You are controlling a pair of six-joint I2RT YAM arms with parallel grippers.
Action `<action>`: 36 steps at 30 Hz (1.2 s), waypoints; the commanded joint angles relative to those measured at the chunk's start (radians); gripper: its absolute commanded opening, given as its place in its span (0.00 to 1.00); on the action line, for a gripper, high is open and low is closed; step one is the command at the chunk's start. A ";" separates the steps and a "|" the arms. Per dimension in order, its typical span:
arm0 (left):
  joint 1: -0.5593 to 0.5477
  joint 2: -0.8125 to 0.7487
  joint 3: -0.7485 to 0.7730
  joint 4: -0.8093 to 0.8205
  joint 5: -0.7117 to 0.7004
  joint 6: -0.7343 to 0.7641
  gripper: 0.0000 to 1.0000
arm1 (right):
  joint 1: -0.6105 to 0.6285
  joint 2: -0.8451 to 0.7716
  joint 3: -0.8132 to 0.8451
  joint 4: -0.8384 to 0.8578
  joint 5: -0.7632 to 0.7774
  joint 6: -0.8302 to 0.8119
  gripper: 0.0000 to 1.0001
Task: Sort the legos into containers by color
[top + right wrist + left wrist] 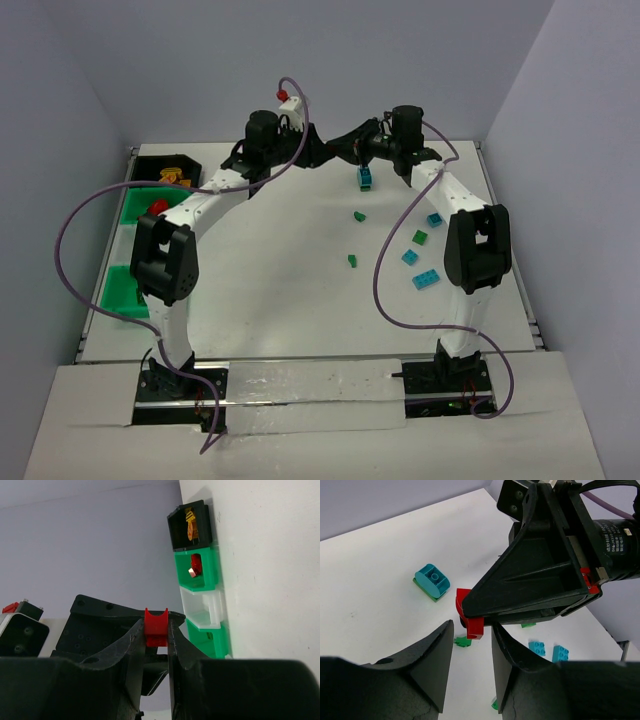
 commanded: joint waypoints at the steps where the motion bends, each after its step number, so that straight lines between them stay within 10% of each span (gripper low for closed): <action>1: 0.018 0.006 0.066 0.082 -0.005 -0.020 0.44 | 0.015 -0.044 0.049 0.022 -0.046 -0.010 0.00; 20: 0.038 0.004 0.069 0.101 0.018 -0.048 0.49 | 0.018 -0.035 0.057 0.018 -0.047 -0.021 0.00; 31: 0.037 0.014 0.079 0.114 0.024 -0.054 0.14 | 0.023 -0.030 0.051 0.025 -0.054 -0.015 0.00; 36: 0.041 -0.015 0.039 0.106 0.038 -0.048 0.00 | 0.019 -0.026 0.059 0.032 -0.055 -0.017 0.43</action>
